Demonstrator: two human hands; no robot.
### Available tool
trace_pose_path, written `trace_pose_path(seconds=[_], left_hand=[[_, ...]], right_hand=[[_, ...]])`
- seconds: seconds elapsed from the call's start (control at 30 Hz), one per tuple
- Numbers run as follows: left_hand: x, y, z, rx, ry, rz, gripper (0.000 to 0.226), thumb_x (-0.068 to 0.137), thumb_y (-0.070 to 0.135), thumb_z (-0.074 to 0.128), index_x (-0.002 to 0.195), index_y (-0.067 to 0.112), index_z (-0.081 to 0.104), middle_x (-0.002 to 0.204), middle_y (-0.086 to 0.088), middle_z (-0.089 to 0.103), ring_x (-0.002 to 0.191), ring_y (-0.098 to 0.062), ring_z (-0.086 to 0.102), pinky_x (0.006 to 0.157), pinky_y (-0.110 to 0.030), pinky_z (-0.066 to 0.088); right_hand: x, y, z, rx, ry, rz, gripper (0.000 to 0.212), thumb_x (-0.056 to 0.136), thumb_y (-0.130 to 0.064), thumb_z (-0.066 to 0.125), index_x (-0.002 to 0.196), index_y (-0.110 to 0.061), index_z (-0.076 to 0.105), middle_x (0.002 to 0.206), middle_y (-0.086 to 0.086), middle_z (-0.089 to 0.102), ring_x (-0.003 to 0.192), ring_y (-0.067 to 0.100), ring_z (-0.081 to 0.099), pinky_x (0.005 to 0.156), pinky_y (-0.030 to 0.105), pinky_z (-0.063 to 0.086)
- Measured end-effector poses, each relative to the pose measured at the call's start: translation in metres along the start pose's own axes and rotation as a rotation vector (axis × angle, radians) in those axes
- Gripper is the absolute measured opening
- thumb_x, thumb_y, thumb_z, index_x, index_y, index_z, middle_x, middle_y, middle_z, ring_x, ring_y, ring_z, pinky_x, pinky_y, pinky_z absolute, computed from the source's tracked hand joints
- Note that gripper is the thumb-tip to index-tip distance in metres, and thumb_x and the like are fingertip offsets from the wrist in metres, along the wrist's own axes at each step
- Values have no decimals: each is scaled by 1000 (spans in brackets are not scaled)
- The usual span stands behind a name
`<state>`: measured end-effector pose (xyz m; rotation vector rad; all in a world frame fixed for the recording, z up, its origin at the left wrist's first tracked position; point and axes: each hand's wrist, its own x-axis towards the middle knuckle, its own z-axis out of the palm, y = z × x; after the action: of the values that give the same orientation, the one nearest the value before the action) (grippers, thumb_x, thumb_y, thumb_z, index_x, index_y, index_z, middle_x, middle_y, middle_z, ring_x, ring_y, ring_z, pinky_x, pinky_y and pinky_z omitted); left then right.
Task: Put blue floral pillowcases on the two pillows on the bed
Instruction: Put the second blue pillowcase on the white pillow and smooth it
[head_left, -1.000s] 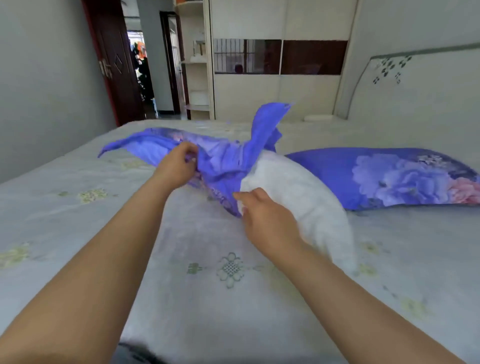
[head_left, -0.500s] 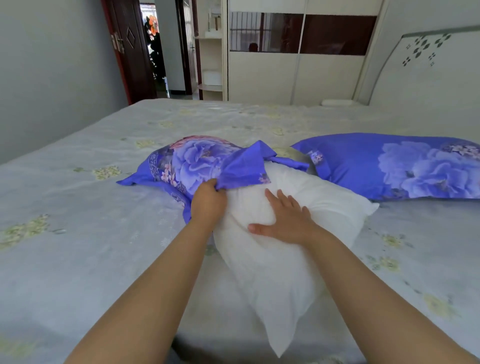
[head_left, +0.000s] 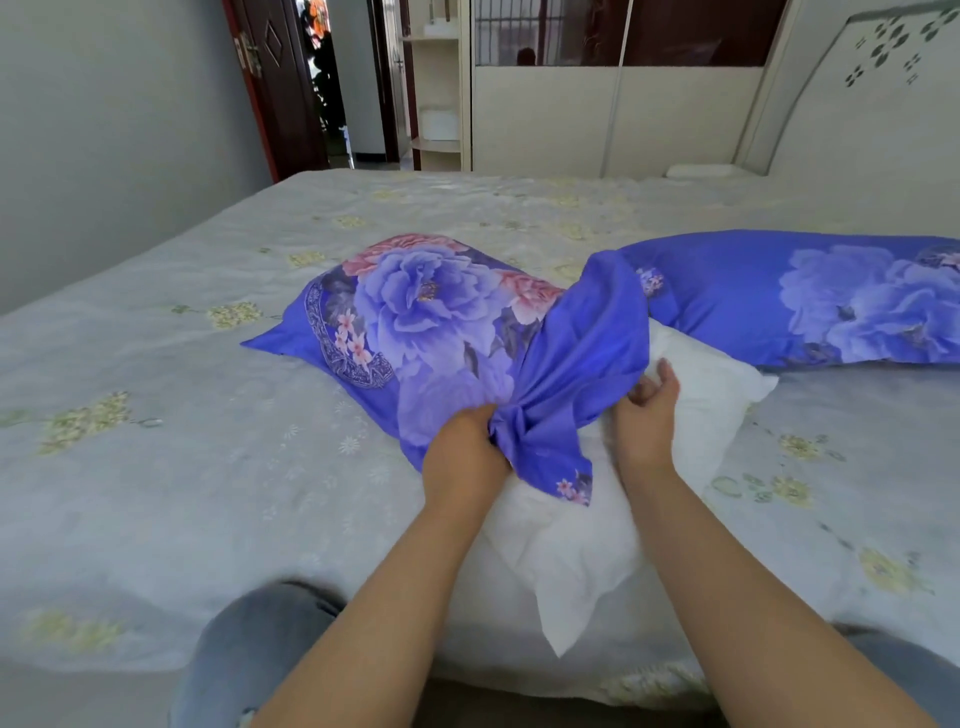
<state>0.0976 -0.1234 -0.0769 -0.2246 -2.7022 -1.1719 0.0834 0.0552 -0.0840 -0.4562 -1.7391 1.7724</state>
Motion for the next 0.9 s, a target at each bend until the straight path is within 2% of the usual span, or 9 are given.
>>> trace_pose_path(seconds=[0.1, 0.17, 0.3, 0.37, 0.43, 0.53, 0.63, 0.77, 0.9], left_hand=[[-2, 0, 5, -60, 135, 164, 25, 82, 13, 46, 98, 12, 66, 109, -2, 52, 98, -20, 54, 77, -27, 43], [-6, 1, 7, -154, 178, 248, 27, 81, 7, 48, 100, 12, 66, 102, 0, 58, 96, -18, 51, 80, -21, 38], [-10, 2, 9, -238, -2, 179, 21, 86, 4, 49, 102, 14, 58, 83, 4, 58, 77, -18, 51, 68, -29, 40], [-10, -5, 20, -207, -55, 232, 34, 82, 10, 55, 113, 21, 51, 102, 6, 60, 92, -17, 56, 78, -29, 44], [-9, -19, 35, -93, -38, 284, 67, 77, 15, 63, 138, 21, 36, 136, 4, 47, 125, -16, 45, 100, -32, 38], [-5, -39, 45, 102, 83, 289, 89, 72, 10, 67, 149, 17, 23, 155, 0, 25, 143, -20, 23, 111, -43, 29], [-11, -45, 43, 105, 233, 287, 71, 75, 19, 55, 143, 14, 37, 151, -13, 30, 139, -33, 28, 108, -52, 31], [-11, -41, 33, -368, 417, -203, 73, 79, 18, 50, 146, 7, 26, 152, -24, 16, 141, -35, 20, 114, -40, 20], [0, -29, 25, -1013, 165, -489, 98, 75, 12, 67, 150, 20, 4, 152, -7, 28, 129, -25, 43, 110, -43, 34]], right_hand=[[-1, -11, -10, -279, -36, -291, 76, 93, -9, 53, 151, -20, 5, 149, 5, 23, 128, 4, 37, 100, 9, 29], [4, -20, -10, -648, -92, -503, 67, 91, -16, 49, 149, -32, 19, 157, 5, 8, 144, 20, 13, 113, 28, 21], [21, -37, -10, -1043, -278, -941, 18, 89, -22, 56, 104, -22, 66, 146, 4, 42, 141, 35, 22, 115, 40, 9], [12, -47, -10, -1072, -431, -808, 14, 86, -19, 54, 97, -14, 60, 106, 10, 66, 114, 35, 54, 98, 36, 35], [-4, -60, -10, -1110, -481, -662, 20, 82, -18, 49, 100, -10, 54, 86, 16, 64, 85, 39, 59, 68, 38, 45], [-16, -70, -11, -1238, -517, -565, 26, 84, -20, 41, 105, -11, 53, 95, 15, 63, 88, 36, 57, 62, 32, 35], [-18, -71, -14, -1291, -641, -319, 22, 89, -34, 46, 102, -17, 54, 105, 5, 62, 93, 28, 55, 67, 30, 36], [-10, -59, -15, -1245, -589, -146, 27, 89, -37, 50, 104, -15, 48, 106, 7, 61, 94, 27, 56, 70, 32, 40], [-14, -45, -11, -1028, -306, -125, 36, 88, -33, 55, 114, -12, 44, 103, 12, 63, 97, 33, 59, 68, 34, 39]])
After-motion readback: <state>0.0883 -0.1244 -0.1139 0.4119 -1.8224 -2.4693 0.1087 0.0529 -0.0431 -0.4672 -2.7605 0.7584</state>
